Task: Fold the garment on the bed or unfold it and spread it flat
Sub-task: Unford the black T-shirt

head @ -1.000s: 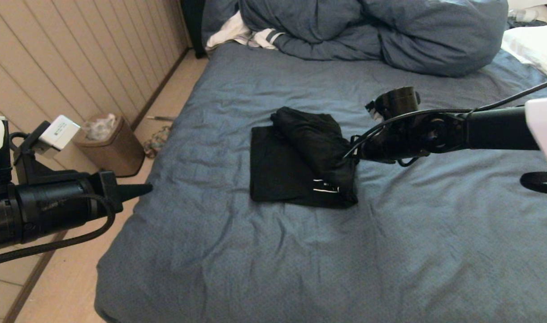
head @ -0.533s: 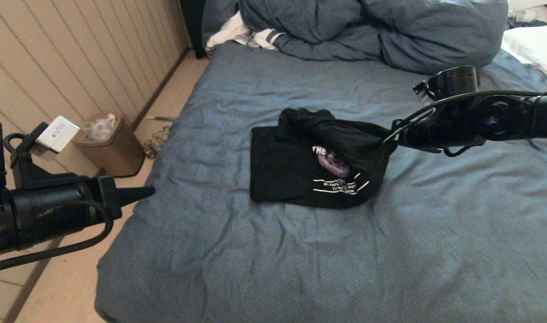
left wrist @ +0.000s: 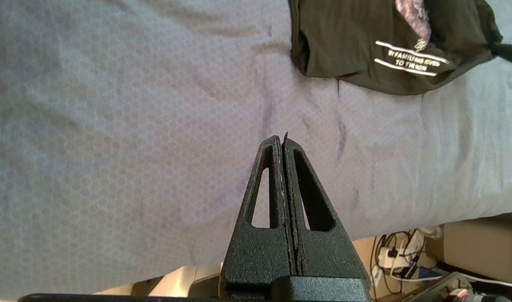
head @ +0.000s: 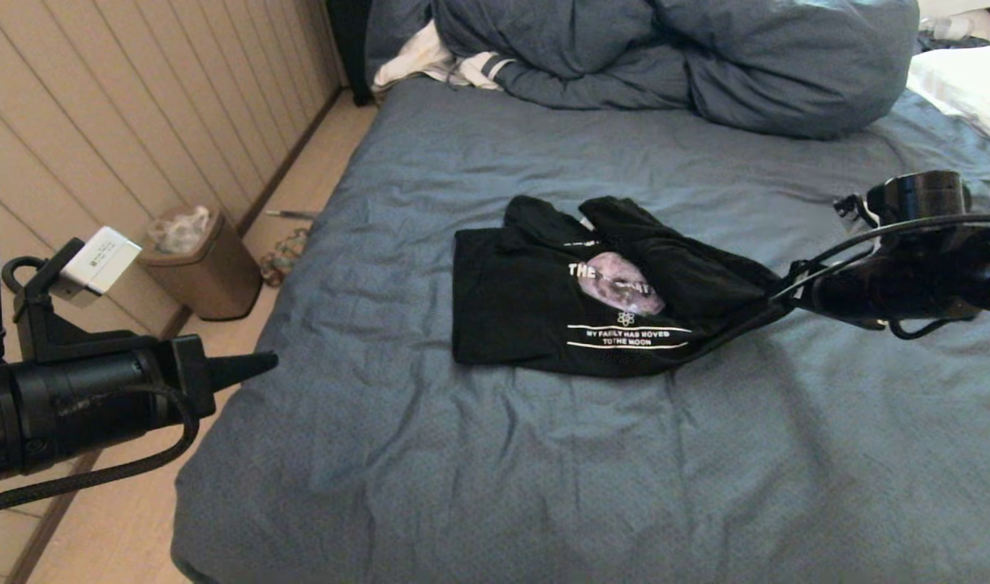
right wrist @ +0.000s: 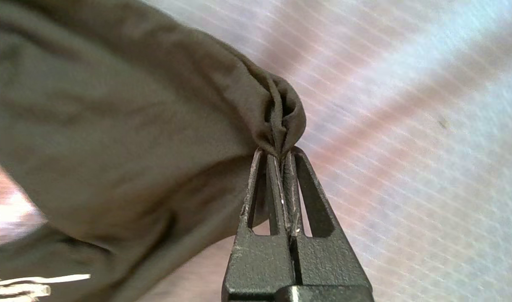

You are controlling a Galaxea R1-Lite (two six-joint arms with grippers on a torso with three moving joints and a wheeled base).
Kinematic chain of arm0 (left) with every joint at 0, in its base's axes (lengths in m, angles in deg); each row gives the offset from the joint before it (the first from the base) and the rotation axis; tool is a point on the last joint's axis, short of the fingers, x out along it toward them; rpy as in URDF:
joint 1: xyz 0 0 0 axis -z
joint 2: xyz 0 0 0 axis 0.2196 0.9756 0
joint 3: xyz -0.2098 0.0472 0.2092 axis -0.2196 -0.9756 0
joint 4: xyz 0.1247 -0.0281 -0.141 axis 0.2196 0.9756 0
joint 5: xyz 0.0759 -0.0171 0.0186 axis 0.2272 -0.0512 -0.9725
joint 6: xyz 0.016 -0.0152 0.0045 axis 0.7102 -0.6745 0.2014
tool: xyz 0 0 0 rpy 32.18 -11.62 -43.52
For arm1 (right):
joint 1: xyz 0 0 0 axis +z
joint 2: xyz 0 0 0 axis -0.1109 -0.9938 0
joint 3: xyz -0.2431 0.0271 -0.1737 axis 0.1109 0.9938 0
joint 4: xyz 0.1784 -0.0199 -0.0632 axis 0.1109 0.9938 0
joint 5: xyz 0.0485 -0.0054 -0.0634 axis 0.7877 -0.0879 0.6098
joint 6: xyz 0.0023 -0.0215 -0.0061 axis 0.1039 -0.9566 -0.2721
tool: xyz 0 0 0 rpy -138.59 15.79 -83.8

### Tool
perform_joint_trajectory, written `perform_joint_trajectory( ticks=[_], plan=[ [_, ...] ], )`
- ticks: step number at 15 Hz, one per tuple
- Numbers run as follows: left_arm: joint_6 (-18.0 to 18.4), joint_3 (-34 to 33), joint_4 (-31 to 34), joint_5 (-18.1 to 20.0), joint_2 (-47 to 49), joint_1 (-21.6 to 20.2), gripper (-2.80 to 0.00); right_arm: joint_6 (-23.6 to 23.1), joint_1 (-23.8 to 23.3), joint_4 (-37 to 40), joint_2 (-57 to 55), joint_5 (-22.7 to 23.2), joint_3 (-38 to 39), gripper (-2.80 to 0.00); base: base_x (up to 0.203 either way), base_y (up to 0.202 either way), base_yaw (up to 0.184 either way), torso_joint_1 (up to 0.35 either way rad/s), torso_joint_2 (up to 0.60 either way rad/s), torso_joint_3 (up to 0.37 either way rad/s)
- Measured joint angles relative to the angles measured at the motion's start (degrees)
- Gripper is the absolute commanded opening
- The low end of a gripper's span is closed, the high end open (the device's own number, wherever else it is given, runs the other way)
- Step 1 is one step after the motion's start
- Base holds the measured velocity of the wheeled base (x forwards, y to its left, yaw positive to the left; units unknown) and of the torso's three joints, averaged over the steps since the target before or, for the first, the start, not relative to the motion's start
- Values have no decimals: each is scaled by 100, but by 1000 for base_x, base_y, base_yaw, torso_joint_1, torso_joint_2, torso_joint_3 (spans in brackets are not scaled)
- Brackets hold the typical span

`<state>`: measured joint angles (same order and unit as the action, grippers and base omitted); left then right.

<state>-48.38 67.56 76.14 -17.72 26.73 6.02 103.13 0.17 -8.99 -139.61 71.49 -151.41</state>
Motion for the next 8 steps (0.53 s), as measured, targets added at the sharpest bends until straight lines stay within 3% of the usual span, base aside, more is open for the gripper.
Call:
perform_joint_trajectory(
  ticks=[4,8],
  plan=[
    [2,-73,0,2,-22,0,-280,-4,-144,-925,242,-21,989,-280,0,0,0,0,0,0],
    [1,-89,2,6,-21,0,-280,-138,-351,-1124,594,-19,1555,-280,0,0,0,0,0,0]
  ],
)
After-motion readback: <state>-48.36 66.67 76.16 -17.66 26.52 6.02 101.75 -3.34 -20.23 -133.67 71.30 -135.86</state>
